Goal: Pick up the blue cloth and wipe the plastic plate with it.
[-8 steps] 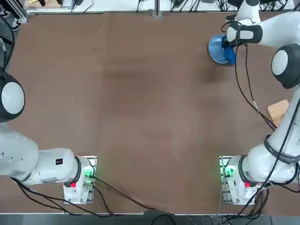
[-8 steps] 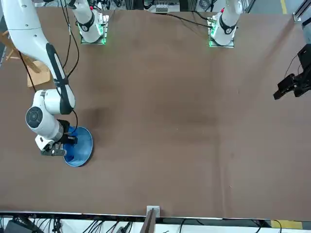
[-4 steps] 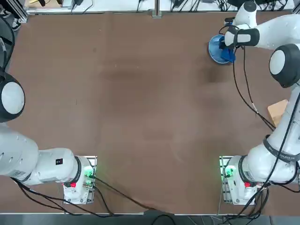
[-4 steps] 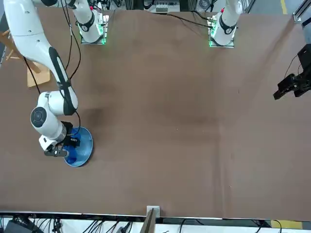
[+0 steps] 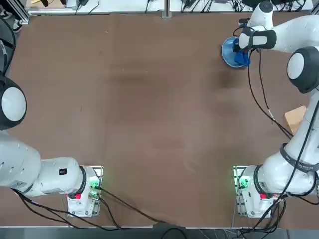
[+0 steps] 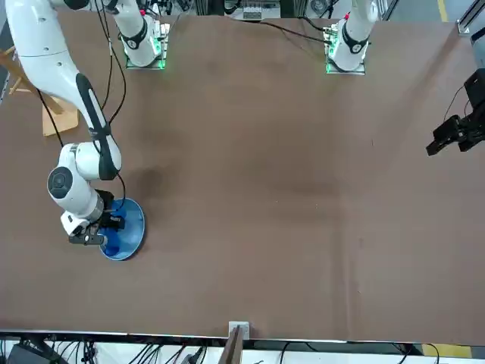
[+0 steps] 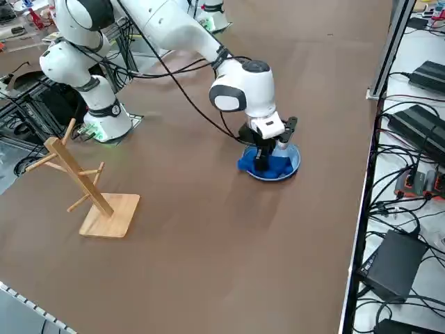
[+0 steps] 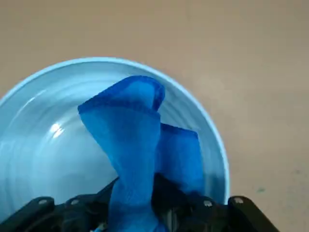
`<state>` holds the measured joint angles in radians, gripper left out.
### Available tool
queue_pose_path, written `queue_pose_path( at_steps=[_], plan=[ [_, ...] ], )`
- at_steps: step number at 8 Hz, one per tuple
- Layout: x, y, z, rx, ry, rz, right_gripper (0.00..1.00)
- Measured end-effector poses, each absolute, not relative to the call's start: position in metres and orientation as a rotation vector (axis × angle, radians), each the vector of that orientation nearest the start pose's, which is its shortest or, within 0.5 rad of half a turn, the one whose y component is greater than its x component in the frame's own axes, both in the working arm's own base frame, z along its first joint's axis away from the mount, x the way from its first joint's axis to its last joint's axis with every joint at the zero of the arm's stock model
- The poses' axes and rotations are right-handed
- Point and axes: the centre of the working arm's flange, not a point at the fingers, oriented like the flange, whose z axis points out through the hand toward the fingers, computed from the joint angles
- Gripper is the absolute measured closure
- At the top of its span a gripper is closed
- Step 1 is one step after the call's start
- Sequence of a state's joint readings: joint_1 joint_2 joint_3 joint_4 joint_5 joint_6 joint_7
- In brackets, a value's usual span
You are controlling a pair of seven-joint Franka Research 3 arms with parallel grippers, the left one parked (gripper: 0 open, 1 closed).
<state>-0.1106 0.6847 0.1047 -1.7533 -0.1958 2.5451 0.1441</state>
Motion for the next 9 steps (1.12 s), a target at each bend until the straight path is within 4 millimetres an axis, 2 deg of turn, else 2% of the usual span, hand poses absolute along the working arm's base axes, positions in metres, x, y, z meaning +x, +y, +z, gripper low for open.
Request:
queue_pose_path(
  at_steps=[2, 4, 5, 9],
  plan=[
    [0.668, 0.013, 0.192, -3.155, 0.057, -0.087, 0.77],
    [0.661, 0.05, 0.198, -3.096, 0.088, -0.026, 0.77],
    [0.66, 0.062, 0.199, -3.069, 0.096, -0.015, 0.77],
    [0.668, 0.065, 0.201, -3.057, 0.094, -0.041, 0.77]
  ],
)
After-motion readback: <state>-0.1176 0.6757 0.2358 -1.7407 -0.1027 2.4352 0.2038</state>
